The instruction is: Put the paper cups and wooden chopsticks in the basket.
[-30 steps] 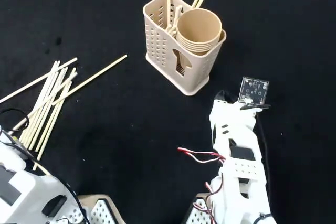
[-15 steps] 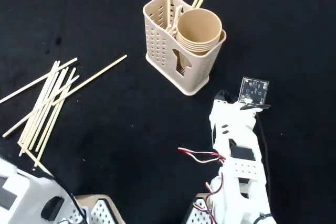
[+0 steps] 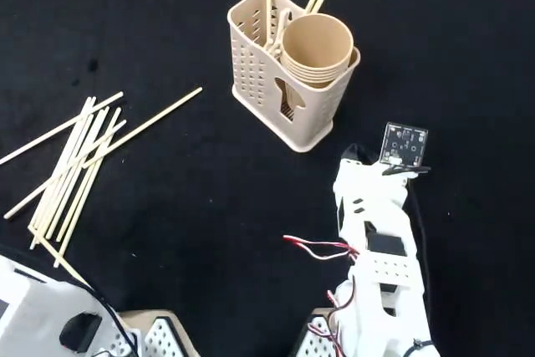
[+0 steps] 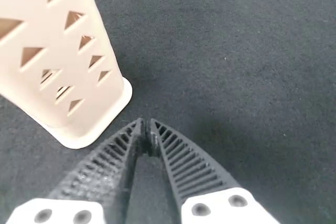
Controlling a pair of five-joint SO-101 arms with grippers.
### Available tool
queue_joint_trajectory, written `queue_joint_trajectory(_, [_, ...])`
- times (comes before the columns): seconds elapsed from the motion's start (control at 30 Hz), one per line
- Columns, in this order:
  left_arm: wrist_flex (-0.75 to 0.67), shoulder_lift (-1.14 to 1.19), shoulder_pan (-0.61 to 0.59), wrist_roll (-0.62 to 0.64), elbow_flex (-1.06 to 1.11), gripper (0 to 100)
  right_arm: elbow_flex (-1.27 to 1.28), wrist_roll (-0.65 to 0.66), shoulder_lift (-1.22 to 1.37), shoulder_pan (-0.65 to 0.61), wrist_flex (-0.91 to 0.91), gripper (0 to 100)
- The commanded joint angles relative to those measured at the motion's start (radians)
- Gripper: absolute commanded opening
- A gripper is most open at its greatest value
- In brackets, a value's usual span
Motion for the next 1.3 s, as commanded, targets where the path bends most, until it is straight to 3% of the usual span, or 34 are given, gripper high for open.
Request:
queue_joint_trajectory(0.0, [-0.031,0.058,0.013,0.044,-0.028,15,-0.004,0.005,-0.022,-0.011,-0.017,1.5])
queue_joint_trajectory(0.27, [-0.017,0.184,0.012,0.048,-0.085,15,-0.004,0.005,-0.022,-0.011,-0.017,1.5])
queue_joint_trajectory(0.5, [0.339,0.084,0.016,0.048,-0.286,15,-0.004,0.005,-0.022,-0.011,-0.017,1.5])
queue_joint_trajectory(0.6, [0.413,0.069,0.044,0.049,-0.36,15,-0.004,0.005,-0.022,-0.011,-0.017,1.5])
queue_joint_trajectory(0.7, [0.396,0.097,0.082,0.069,-0.38,15,-0.004,0.005,-0.022,-0.011,-0.017,1.5])
queue_joint_trajectory(1.03, [0.155,0.371,0.101,0.126,-0.383,15,-0.004,0.005,-0.022,-0.011,-0.017,1.5])
queue_joint_trajectory(1.17, [0.16,0.434,0.097,0.132,-0.418,14,-0.004,0.005,-0.022,-0.011,-0.017,1.5])
queue_joint_trajectory(1.27, [0.249,0.428,0.096,0.126,-0.473,2,-0.004,0.005,-0.022,-0.011,-0.017,1.5])
